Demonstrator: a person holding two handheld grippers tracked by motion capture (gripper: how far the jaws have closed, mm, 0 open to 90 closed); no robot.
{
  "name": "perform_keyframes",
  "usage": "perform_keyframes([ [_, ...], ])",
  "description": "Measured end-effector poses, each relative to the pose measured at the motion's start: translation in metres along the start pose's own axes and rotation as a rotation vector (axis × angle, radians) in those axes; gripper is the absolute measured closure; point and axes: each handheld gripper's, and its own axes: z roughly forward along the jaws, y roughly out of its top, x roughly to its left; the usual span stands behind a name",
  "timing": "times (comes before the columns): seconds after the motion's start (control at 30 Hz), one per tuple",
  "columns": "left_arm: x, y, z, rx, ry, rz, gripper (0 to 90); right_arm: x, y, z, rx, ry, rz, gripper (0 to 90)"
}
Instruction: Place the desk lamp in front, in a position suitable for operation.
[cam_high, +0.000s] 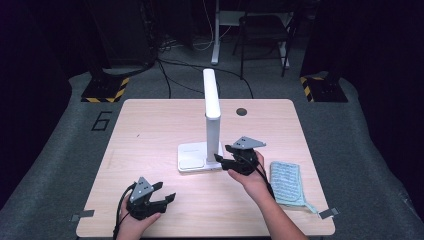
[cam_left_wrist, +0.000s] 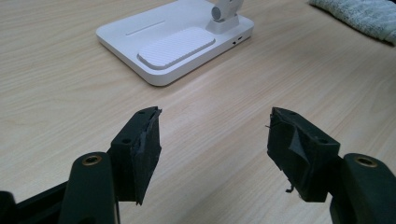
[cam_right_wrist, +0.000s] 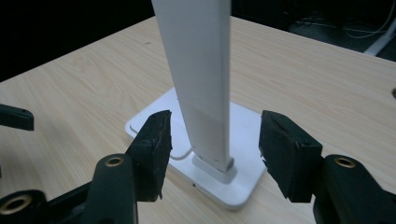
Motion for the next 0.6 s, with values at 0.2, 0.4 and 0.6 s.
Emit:
perform_keyframes([
  [0.2,0.001,0.000,0.000,-0.002,-0.002,0.005,35.7,0.003,0.010,0.016,-0.009,0.011,-0.048,43.7],
  [0.4,0.001,0.000,0.000,0.000,-0.006,0.000,35.9,0.000,0.016,0.026,-0.033,0.069,-0.029,43.9],
  [0.6,0.001,0.000,0.001,-0.011,0.002,-0.001,35.9,0.007,0.018,0.029,-0.021,0.078,-0.050,41.7],
])
